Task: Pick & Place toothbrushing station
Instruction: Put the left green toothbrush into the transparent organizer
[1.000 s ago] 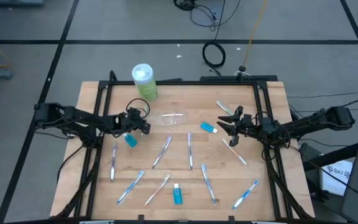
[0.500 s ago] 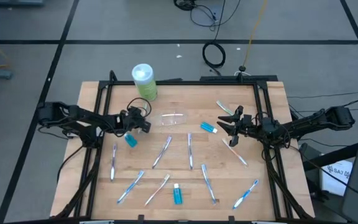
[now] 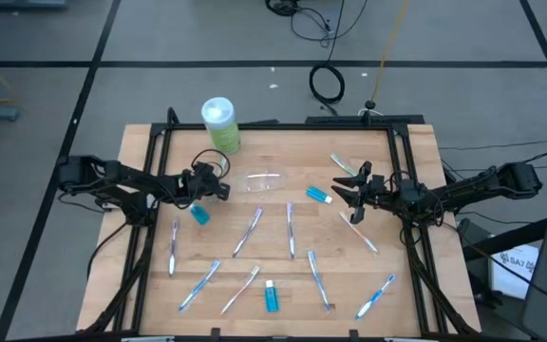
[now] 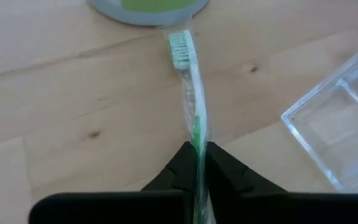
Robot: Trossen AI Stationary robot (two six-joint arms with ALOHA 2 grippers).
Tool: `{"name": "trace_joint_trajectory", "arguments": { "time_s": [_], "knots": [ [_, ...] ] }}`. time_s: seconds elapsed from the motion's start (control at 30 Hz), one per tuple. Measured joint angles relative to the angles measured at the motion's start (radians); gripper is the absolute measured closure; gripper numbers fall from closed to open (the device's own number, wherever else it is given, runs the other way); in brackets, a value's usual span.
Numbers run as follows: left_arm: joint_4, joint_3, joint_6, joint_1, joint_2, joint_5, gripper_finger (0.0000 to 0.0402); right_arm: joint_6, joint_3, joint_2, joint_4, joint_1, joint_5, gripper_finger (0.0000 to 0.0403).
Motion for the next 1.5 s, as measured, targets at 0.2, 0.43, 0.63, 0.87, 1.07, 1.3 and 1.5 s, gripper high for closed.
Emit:
{"name": "trace_joint_trajectory", "arguments": {
  "time_s": [0.2, 0.43, 0.63, 0.87, 1.07, 1.3, 1.5],
  "knots": [
    [-0.011, -0.003, 0.019, -0.006, -0.101, 0.007, 0.0390, 0.000, 0.000, 0.000, 0.000, 0.000, 0.000, 0.0300],
    [-0.011, -0.003, 0.037, -0.070, -0.265, -0.082, 0.0394, 0.000, 0.000, 0.000, 0.000, 0.000, 0.000, 0.0300],
    [-0.014, -0.001, 0.064, -0.151, -0.390, -0.205, 0.0386, 0.000, 0.000, 0.000, 0.000, 0.000, 0.000, 0.0301],
    [0.228, -0.001, 0.289, -0.255, -0.445, -0.298, 0.0389, 0.000, 0.000, 0.000, 0.008, 0.000, 0.000, 0.0301],
    [0.476, 0.000, 0.456, -0.285, -0.425, -0.320, 0.0394, 0.000, 0.000, 0.000, 0.008, 0.000, 0.000, 0.0301],
    [0.745, 0.000, 0.627, -0.262, -0.318, -0.322, 0.0395, 0.000, 0.000, 0.000, 0.008, 0.000, 0.000, 0.0302],
    [0.947, 0.001, 0.684, -0.228, -0.154, -0.321, 0.0394, 0.000, 0.000, 0.000, 0.008, 0.000, 0.000, 0.0302]
  ]
}}
